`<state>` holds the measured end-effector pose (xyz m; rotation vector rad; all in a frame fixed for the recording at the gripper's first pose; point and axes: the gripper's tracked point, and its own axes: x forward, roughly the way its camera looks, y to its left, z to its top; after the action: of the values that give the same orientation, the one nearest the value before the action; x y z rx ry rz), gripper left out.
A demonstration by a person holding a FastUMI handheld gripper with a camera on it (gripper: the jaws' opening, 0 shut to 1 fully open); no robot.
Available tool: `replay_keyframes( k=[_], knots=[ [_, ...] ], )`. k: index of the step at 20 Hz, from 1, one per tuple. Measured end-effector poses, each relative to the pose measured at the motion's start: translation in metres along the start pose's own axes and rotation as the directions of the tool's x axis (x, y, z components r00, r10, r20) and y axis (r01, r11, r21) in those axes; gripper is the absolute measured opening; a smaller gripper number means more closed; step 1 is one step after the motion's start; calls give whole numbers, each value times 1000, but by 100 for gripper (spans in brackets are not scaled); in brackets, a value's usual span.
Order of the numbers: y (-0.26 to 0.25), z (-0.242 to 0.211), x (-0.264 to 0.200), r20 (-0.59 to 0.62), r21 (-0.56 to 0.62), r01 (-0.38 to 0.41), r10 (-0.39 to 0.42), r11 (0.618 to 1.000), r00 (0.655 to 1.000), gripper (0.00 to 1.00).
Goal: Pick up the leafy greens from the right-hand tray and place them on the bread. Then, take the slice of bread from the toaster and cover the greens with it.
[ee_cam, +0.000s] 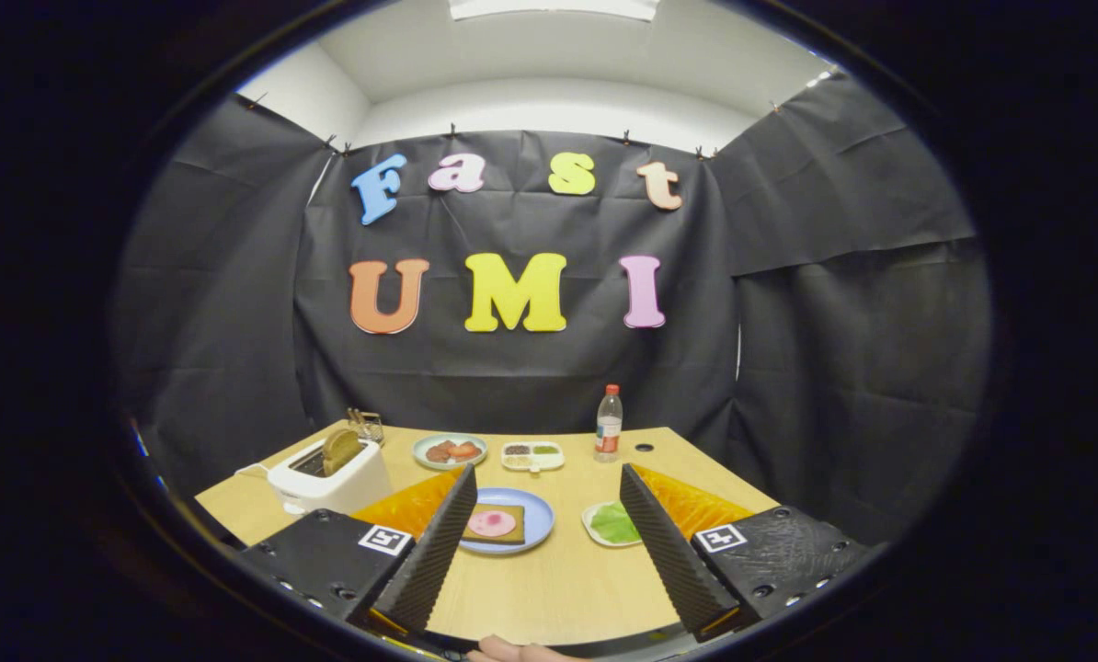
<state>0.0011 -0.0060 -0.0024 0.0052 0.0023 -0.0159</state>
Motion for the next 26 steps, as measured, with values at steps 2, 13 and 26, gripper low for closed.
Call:
replay_keyframes(
  k=[2, 13, 26],
  knots=[
    [-1, -1, 2, -5, 0, 7, -7, 1000, 1000, 96],
    [-35, -20, 54, -37, -6, 51, -51, 999, 998, 95],
    [-129, -163, 229, -392, -98, 163, -189, 982, 900, 95]
  ],
)
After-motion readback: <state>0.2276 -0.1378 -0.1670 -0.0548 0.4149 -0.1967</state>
